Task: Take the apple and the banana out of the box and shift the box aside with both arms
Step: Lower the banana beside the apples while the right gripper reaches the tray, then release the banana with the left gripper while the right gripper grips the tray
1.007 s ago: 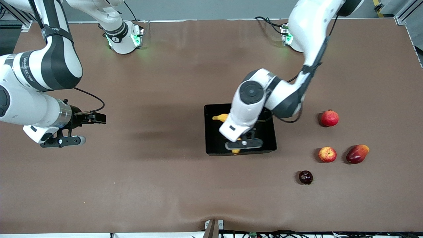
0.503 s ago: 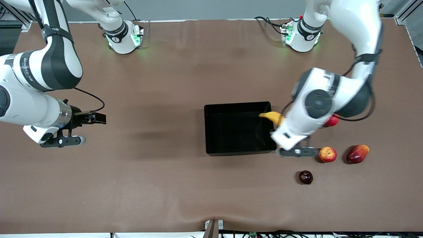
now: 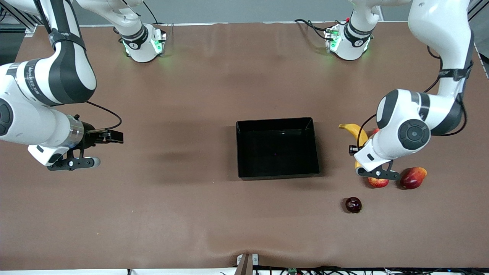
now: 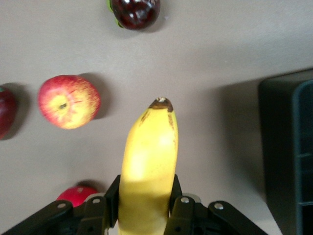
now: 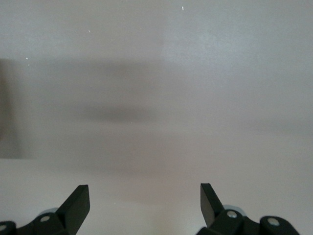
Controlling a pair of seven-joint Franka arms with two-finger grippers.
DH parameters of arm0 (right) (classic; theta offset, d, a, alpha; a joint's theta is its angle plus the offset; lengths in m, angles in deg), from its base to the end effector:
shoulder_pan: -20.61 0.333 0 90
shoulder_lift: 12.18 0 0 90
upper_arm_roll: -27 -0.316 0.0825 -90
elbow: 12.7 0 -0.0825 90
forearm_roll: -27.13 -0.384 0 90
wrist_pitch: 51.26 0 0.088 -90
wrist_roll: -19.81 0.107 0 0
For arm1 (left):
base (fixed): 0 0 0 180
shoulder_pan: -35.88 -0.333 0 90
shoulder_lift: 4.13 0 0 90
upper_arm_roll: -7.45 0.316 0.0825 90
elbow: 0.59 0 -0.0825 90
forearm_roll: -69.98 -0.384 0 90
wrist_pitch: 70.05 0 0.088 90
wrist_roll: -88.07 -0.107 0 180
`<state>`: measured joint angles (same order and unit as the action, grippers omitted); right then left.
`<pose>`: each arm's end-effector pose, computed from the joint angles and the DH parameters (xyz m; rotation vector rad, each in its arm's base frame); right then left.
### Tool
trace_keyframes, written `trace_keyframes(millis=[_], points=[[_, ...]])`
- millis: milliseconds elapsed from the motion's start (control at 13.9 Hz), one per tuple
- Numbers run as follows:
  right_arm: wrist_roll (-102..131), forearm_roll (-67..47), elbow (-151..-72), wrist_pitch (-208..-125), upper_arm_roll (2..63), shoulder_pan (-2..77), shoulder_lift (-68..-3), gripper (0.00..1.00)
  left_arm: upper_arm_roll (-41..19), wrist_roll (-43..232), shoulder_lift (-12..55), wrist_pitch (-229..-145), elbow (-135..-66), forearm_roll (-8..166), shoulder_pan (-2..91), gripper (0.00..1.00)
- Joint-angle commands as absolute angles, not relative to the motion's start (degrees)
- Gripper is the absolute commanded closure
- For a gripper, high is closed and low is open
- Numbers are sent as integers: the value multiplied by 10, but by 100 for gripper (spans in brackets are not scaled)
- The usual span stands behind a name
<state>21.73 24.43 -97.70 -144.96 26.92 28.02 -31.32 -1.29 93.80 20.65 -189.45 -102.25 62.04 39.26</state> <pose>0.6352 0.0882 0.4696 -3.0932 -0.1390 0.2879 0.6285 -0.1204 0.3095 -3.0558 0.2705 0.1637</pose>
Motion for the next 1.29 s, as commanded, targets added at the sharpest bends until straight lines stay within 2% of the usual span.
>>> trace_keyframes(millis=[0, 360, 503, 575, 647, 791, 935, 1079, 1223], points=[[225, 239, -970, -1456, 273, 308, -317, 0, -15, 936, 223, -1986, -1076, 601, 389, 100], [250, 240, -970, -1536, 273, 395, -350, 0, -14, 935, 304, -2099, -1076, 530, 353, 100], [310, 239, -970, -1574, 273, 430, -372, 0, -14, 936, 313, -2112, -1076, 529, 353, 100], [337, 240, -970, -1588, 273, 451, -382, 0, -14, 942, 313, -2111, -1076, 529, 353, 69], [364, 240, -970, -1605, 273, 469, -392, 0, -15, 942, 310, -2111, -1076, 529, 352, 1], [404, 240, -970, -1655, 273, 502, -422, 0, -18, 956, 302, -2109, -1074, 530, 353, 0], [422, 241, -969, -1711, 273, 535, -456, 0, -20, 970, 266, -2095, -1069, 533, 358, 0], [472, 241, -968, -1767, 273, 564, -487, 0, -26, 971, 220, -2036, -1050, 541, 356, 0], [520, 243, -968, -1811, 273, 591, -516, 0, -29, 970, 187, -1932, -994, 560, 355, 0]])
